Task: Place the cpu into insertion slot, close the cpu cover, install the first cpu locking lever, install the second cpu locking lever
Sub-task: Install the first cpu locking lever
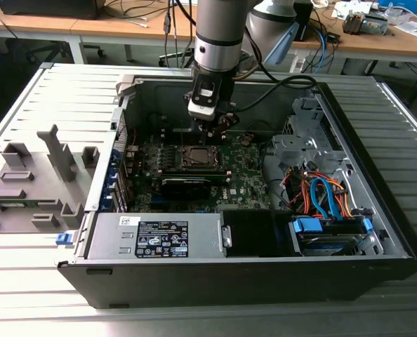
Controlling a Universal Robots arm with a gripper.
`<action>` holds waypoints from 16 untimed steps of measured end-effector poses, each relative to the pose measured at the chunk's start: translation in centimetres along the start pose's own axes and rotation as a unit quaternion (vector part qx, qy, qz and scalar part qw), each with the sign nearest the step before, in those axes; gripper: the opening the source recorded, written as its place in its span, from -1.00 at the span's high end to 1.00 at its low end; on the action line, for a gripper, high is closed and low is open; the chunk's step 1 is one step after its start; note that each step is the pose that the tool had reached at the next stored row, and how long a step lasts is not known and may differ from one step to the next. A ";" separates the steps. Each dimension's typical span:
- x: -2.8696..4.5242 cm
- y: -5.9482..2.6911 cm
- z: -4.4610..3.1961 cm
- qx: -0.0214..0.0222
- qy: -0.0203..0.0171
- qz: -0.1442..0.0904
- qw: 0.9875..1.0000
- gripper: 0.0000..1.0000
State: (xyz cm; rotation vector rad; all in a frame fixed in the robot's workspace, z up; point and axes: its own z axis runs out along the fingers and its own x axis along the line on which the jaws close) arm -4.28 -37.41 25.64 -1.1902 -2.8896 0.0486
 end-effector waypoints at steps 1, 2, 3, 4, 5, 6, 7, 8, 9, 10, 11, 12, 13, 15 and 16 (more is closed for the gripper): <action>0.00 0.00 0.00 0.000 0.000 -0.001 1.000 0.79; 0.00 0.00 0.00 0.000 0.000 -0.005 1.000 0.79; 0.00 0.00 0.00 0.000 0.000 -0.007 1.000 0.79; 0.00 0.00 0.00 0.000 0.000 -0.008 1.000 0.79; 0.00 0.00 0.00 0.000 0.000 -0.011 1.000 0.79; 0.00 0.00 0.00 0.000 0.000 -0.013 1.000 0.79; 0.00 0.00 0.00 0.000 -0.001 -0.015 1.000 0.79; 0.00 0.00 0.00 0.000 -0.001 -0.017 1.000 0.79; 0.00 0.00 0.00 0.000 -0.001 -0.021 1.000 0.79; 0.00 0.00 0.00 0.000 -0.001 -0.025 1.000 0.79; 0.00 0.00 0.00 0.000 -0.001 -0.028 1.000 0.79; 0.00 0.00 0.00 0.000 -0.001 -0.031 1.000 0.79; 0.00 0.00 0.00 0.000 -0.001 -0.032 0.999 0.79; 0.00 0.00 0.00 0.000 -0.001 -0.037 0.999 0.79; 0.00 0.00 0.00 0.000 -0.001 -0.040 0.999 0.79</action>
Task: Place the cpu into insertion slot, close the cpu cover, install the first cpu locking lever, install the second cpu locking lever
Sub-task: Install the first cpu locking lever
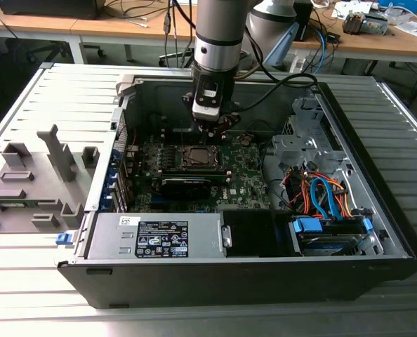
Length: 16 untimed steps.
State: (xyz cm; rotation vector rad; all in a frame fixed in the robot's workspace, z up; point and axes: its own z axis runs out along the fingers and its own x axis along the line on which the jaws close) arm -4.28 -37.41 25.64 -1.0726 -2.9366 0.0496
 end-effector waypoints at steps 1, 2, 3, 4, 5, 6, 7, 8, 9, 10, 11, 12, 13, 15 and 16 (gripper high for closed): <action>0.00 0.00 0.00 0.000 0.000 -0.003 1.000 0.79; 0.00 0.00 0.00 0.000 0.000 -0.006 1.000 0.79; 0.00 0.00 0.00 0.000 0.000 -0.008 1.000 0.79; 0.00 0.00 0.00 0.000 0.000 -0.010 1.000 0.79; 0.00 0.00 0.00 0.000 0.000 -0.011 1.000 0.79; 0.00 0.00 0.00 0.000 0.000 -0.013 1.000 0.79; 0.00 0.00 0.00 0.000 -0.001 -0.015 1.000 0.79; 0.00 0.00 0.00 0.000 -0.001 -0.017 1.000 0.79; 0.00 0.00 0.00 0.000 -0.001 -0.019 1.000 0.79; 0.00 0.00 0.00 0.000 -0.001 -0.021 1.000 0.79; 0.00 0.00 0.00 0.000 -0.001 -0.023 1.000 0.79; 0.00 0.00 0.00 0.000 -0.001 -0.024 1.000 0.79; 0.00 0.00 0.00 0.000 -0.001 -0.028 1.000 0.79; 0.00 0.00 0.00 0.000 -0.001 -0.034 0.999 0.79; 0.00 0.00 0.00 0.000 -0.001 -0.037 0.999 0.79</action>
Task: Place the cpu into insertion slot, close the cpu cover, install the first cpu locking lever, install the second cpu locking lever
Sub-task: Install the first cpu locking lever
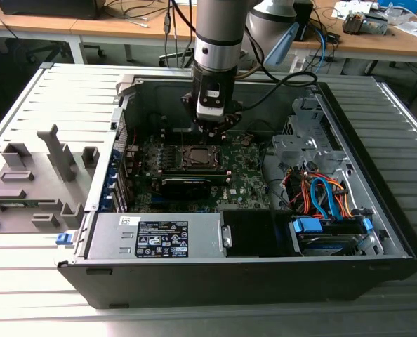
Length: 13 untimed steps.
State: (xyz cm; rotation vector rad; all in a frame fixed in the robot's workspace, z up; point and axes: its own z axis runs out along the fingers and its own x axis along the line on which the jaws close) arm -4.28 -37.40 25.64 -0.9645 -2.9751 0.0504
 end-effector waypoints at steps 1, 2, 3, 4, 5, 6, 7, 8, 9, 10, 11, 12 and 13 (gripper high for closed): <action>0.00 0.00 0.00 0.000 0.000 -0.004 1.000 0.79; 0.00 0.00 0.00 0.000 0.000 -0.006 1.000 0.79; 0.00 0.00 0.00 0.000 0.000 -0.008 1.000 0.79; 0.00 0.00 0.00 0.000 0.000 -0.010 1.000 0.79; 0.00 0.00 0.00 0.000 0.000 -0.011 1.000 0.79; 0.00 0.00 0.00 0.000 0.000 -0.013 1.000 0.79; 0.00 0.00 0.00 0.000 -0.001 -0.017 1.000 0.79; 0.00 0.00 0.00 0.000 -0.001 -0.018 1.000 0.79; 0.00 0.00 0.00 0.000 -0.001 -0.020 1.000 0.79; 0.00 0.00 0.00 0.000 -0.001 -0.023 1.000 0.79; 0.00 0.00 0.00 0.000 -0.001 -0.024 1.000 0.79; 0.00 0.00 0.00 0.000 -0.001 -0.026 1.000 0.79; 0.00 0.00 0.00 0.000 -0.001 -0.028 1.000 0.79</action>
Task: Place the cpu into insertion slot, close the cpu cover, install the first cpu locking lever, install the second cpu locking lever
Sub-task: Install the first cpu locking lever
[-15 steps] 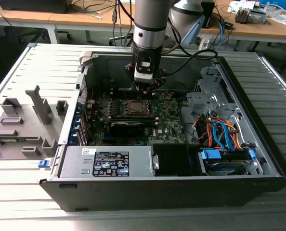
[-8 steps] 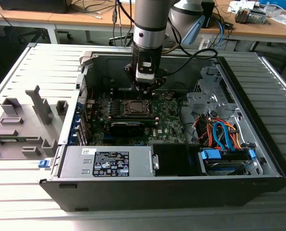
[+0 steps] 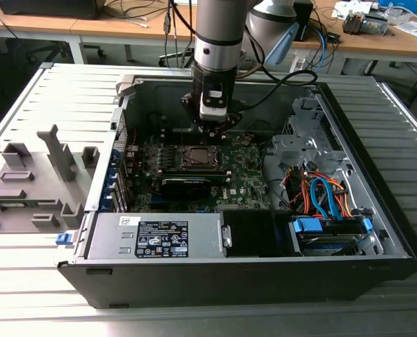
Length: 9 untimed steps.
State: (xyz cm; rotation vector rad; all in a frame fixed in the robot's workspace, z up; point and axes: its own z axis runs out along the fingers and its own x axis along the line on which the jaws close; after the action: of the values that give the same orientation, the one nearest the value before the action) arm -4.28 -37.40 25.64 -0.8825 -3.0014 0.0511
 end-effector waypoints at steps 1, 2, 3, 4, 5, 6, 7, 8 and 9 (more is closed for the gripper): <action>0.00 0.00 0.00 0.000 0.000 -0.002 1.000 0.79; 0.00 0.00 0.00 0.000 0.000 -0.004 1.000 0.79; 0.00 0.00 0.00 0.000 0.000 -0.006 1.000 0.79; 0.00 0.00 0.00 0.000 0.000 -0.008 1.000 0.79; 0.00 0.00 0.00 0.000 0.000 -0.011 1.000 0.79; 0.00 0.00 0.00 0.000 0.000 -0.013 1.000 0.79; 0.00 0.00 0.00 0.000 -0.001 -0.017 1.000 0.79; 0.00 0.00 0.00 0.000 -0.001 -0.020 1.000 0.79; 0.00 0.00 0.00 0.000 -0.001 -0.023 1.000 0.79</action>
State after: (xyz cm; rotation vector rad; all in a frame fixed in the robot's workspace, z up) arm -4.28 -37.40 25.64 -0.8130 -3.0217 0.0515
